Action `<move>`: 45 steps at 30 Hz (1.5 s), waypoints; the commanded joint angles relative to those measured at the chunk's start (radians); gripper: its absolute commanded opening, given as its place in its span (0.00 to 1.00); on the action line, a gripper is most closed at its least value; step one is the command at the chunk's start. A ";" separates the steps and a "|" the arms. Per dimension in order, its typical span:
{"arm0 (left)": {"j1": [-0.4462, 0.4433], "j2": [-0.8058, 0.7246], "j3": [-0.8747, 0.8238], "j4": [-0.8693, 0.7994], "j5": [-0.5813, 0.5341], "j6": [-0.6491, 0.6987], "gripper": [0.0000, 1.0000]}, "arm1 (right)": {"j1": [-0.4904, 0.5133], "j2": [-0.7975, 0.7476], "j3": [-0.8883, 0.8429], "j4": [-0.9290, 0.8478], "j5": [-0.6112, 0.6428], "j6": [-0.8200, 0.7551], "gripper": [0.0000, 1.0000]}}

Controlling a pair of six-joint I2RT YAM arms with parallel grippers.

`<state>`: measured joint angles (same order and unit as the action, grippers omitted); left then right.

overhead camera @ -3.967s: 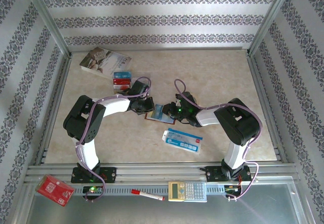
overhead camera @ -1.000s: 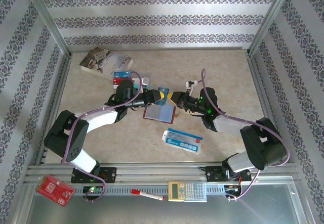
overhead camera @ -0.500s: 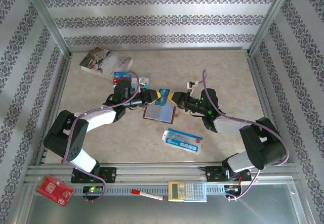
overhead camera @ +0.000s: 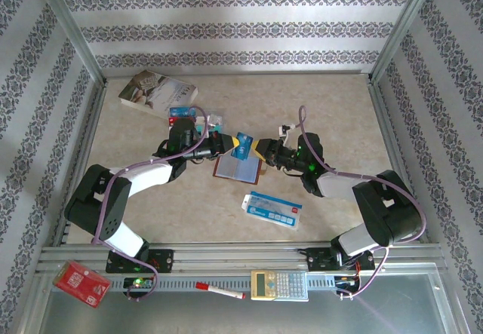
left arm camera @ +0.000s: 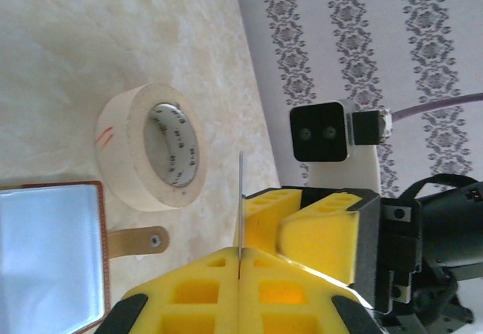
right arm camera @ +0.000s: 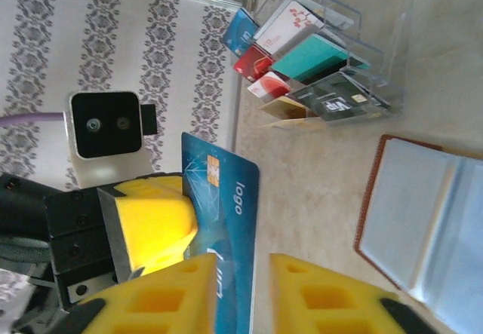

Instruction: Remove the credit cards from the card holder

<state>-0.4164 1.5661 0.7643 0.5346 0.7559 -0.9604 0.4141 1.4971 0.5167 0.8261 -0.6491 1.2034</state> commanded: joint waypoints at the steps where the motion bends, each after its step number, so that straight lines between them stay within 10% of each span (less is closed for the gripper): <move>1: 0.020 -0.055 0.035 -0.121 -0.045 0.092 0.00 | -0.011 0.001 0.005 -0.076 0.032 -0.061 0.34; 11: 0.070 -0.169 0.166 -0.567 -0.224 0.376 0.00 | -0.009 -0.112 0.017 -0.382 0.152 -0.209 0.63; 22: 0.072 -0.106 0.292 -0.656 -0.255 0.475 0.00 | 0.048 -0.160 0.085 -0.603 0.294 -0.374 0.85; 30: 0.087 -0.014 0.526 -0.919 -0.423 0.761 0.00 | 0.075 -0.103 0.174 -0.735 0.346 -0.426 0.92; 45: 0.297 0.049 0.727 -0.982 -0.290 1.185 0.00 | 0.056 -0.042 0.289 -0.884 0.356 -0.511 0.98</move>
<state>-0.1577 1.5909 1.4200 -0.3824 0.4114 0.0895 0.4797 1.4368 0.7719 -0.0166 -0.3176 0.7216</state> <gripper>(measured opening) 0.062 0.981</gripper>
